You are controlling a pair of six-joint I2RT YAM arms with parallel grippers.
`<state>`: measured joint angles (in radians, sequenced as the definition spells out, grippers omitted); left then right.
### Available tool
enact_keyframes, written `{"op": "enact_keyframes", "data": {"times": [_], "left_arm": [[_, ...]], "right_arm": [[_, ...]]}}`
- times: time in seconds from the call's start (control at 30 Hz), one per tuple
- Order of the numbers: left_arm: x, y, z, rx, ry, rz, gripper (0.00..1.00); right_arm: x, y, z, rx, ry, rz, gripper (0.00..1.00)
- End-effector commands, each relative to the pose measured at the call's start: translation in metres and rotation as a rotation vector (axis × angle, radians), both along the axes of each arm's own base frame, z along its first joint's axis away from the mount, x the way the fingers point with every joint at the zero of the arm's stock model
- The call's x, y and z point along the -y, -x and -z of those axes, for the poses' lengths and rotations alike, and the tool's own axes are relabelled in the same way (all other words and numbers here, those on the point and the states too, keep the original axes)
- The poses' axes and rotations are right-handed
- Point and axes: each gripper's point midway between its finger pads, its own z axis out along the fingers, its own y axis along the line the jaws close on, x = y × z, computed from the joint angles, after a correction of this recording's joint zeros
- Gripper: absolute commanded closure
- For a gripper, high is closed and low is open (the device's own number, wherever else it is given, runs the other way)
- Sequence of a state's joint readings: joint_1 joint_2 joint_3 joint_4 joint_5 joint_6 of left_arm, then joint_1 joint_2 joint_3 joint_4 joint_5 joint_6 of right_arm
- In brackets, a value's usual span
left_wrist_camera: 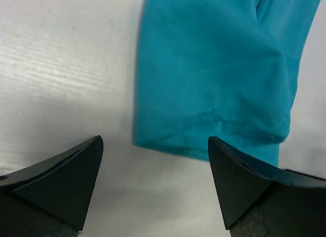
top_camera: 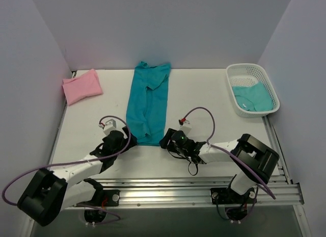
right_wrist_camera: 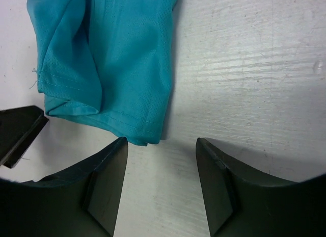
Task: Fold and stack the t-shirts
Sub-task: Rotate the tshirt 90 degrees, then grab the bottom of the folded rectangular tshirt with both arms
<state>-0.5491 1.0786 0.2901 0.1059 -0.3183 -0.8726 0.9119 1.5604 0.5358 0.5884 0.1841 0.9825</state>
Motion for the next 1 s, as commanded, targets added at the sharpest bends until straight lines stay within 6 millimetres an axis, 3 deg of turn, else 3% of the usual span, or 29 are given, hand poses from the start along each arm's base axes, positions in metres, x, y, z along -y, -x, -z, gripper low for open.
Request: {"op": "enact_keyframes", "data": {"times": [0.0, 0.07, 0.43, 0.77, 0.87, 0.9, 0.97], "left_arm": [[0.014, -0.019, -0.004, 0.025, 0.03, -0.007, 0.06], [0.015, -0.022, 0.003, 0.01, 0.017, -0.007, 0.06], [0.023, -0.029, 0.005, 0.03, 0.029, 0.009, 0.06], [0.027, -0.027, 0.011, 0.023, 0.035, 0.035, 0.01], [0.032, -0.029, 0.012, 0.036, 0.049, 0.06, 0.32], [0.034, -0.029, 0.013, 0.033, 0.05, 0.066, 0.48], [0.036, -0.029, 0.018, 0.027, 0.052, 0.078, 0.64]], "right_arm": [[-0.007, -0.002, 0.001, 0.003, -0.01, 0.003, 0.49], [-0.008, -0.004, 0.001, 0.003, -0.007, 0.005, 0.49], [-0.017, -0.01, 0.007, 0.0, 0.022, -0.009, 0.57], [-0.028, -0.012, 0.02, -0.02, 0.024, -0.034, 0.75], [-0.026, -0.012, 0.021, -0.023, 0.029, -0.032, 0.8], [-0.026, -0.012, 0.021, -0.022, 0.029, -0.033, 0.81], [-0.025, -0.012, 0.022, -0.024, 0.032, -0.03, 0.82]]}}
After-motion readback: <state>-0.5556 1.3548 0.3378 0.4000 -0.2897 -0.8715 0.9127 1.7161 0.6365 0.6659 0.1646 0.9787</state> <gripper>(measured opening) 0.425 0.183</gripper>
